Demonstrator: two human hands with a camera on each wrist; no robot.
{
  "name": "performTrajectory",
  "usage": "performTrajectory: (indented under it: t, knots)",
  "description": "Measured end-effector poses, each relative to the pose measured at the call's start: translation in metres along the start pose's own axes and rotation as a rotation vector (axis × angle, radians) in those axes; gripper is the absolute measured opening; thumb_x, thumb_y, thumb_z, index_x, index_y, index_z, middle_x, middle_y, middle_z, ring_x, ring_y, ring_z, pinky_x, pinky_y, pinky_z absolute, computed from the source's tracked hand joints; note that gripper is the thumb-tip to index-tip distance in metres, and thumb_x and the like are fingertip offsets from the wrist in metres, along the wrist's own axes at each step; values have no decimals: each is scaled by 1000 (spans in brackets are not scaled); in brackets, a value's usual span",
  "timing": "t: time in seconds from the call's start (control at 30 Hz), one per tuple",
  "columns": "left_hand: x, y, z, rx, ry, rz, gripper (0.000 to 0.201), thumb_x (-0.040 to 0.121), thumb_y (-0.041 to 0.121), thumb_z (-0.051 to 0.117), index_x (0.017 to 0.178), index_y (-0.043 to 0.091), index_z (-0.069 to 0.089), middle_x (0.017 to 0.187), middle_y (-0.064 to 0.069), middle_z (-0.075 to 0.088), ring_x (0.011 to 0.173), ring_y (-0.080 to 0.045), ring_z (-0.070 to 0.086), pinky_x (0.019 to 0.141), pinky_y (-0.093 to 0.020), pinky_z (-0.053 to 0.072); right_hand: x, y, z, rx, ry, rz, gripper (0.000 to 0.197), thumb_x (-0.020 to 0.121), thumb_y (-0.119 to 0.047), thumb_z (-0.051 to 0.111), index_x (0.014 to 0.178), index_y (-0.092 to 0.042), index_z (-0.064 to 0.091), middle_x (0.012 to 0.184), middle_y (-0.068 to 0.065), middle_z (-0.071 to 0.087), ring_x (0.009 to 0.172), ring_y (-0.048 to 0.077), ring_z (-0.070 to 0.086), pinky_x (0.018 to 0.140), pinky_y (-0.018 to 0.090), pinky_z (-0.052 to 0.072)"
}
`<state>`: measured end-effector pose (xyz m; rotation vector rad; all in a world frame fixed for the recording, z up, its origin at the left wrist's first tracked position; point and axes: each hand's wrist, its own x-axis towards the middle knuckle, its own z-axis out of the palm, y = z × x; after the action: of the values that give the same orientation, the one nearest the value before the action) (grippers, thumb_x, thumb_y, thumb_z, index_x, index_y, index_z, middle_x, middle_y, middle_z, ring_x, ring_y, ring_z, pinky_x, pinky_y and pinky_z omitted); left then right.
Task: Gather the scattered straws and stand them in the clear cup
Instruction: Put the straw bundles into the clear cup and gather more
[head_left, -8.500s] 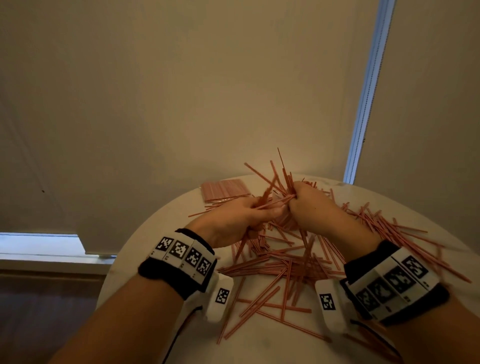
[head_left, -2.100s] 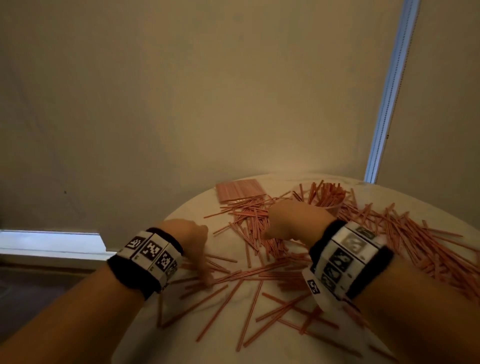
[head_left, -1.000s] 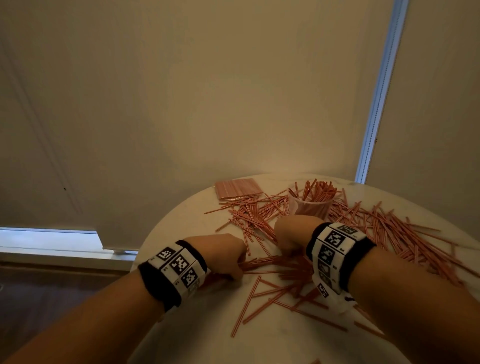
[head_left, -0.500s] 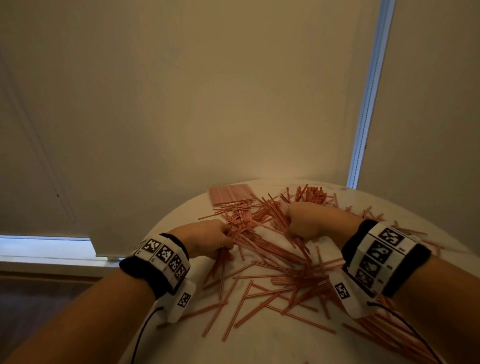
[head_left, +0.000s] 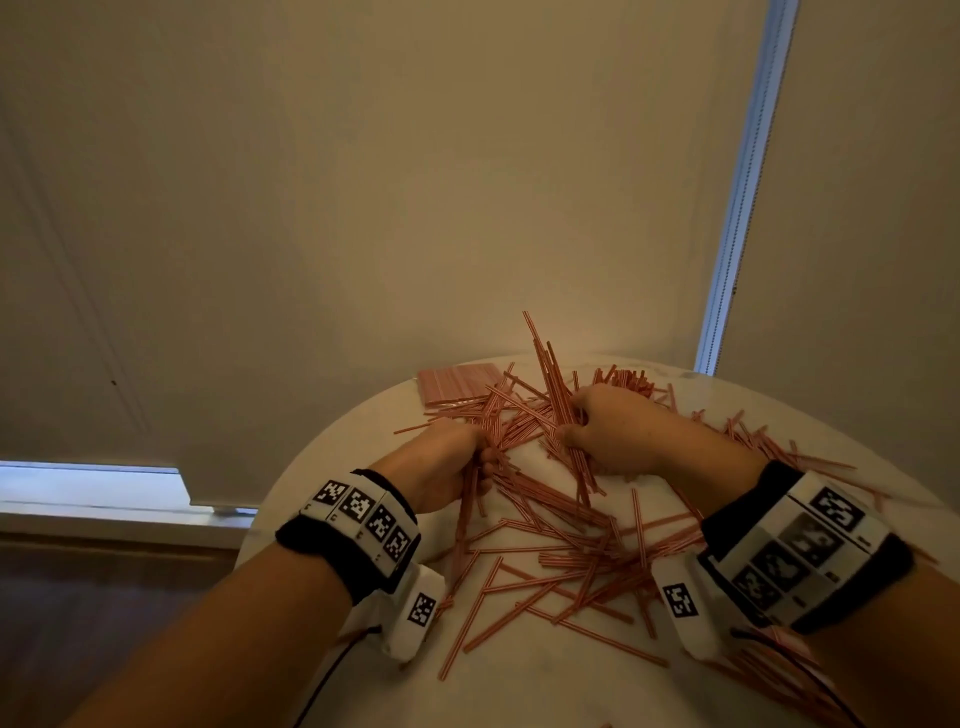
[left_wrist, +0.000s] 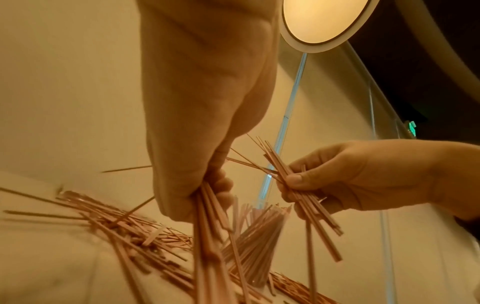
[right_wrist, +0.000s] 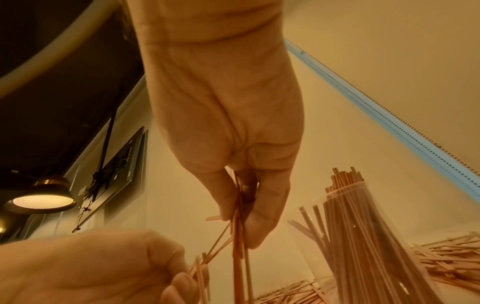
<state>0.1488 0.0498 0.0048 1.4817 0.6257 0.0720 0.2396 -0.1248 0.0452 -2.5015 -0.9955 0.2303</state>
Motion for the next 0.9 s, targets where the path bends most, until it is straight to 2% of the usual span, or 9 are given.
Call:
performTrajectory:
  t: [0.13,0.23,0.3,0.4,0.47,0.53,0.67,0.77,0.9]
  knots:
    - [-2,4,19,-52,-37,19,24,108,20,39,87,13,50,65,0,44,54,-12,40,54,-26,36,-3,-4,8,22,10,-20,25,100,-35,55,113,-14,60,101,2,67,93,16,67,63,21,45]
    - [2,7,32,-74,-107,45,68,99,73,28,98,12,57,66,0,44,57,-12,39,57,-26,34,-4,-10,16,30,-29,-44,13,101,-30,55,99,-17,59,91,2,66,84,19,67,68,30,53]
    - [7,6,39,17,-151,103,88,89,86,29,107,8,67,69,-9,59,61,-14,49,60,-27,38,-3,-13,22,-14,-49,-79,13,101,-24,54,100,-15,63,93,7,67,83,23,67,76,37,57]
    - [15,3,46,71,-42,203,57,100,59,52,115,7,68,84,-7,74,62,-13,65,56,-27,50,1,-15,29,-79,-24,-127,22,99,-19,53,116,-7,62,108,12,68,96,28,66,88,44,55]
    - [24,3,46,49,66,218,39,106,42,51,110,7,67,94,-10,74,77,-23,70,71,-38,60,3,-15,30,-20,-44,-139,24,98,-19,58,120,-11,60,107,9,69,93,24,67,88,42,56]
    - [32,5,43,24,146,202,38,108,39,46,104,5,64,86,-10,69,80,-28,66,80,-45,57,6,-11,29,25,-72,-152,20,96,-18,62,115,-13,65,102,6,71,89,23,69,87,42,57]
    - [43,13,29,-159,250,237,34,110,35,40,86,17,55,79,-7,61,71,-23,60,80,-43,55,10,2,26,127,-56,-116,15,94,-19,68,108,-17,66,92,-1,71,81,12,71,66,26,58]
    - [48,17,23,-183,164,215,38,110,39,41,90,12,60,84,-10,60,79,-28,60,88,-48,55,16,9,20,216,50,-111,15,90,-22,72,103,-23,63,85,-5,72,69,2,70,65,23,60]
    - [42,20,34,-151,-15,254,36,108,41,45,110,10,64,74,1,65,69,-16,66,70,-36,59,32,13,11,408,388,-144,27,86,-25,76,100,-29,54,84,-5,69,66,3,71,59,28,60]
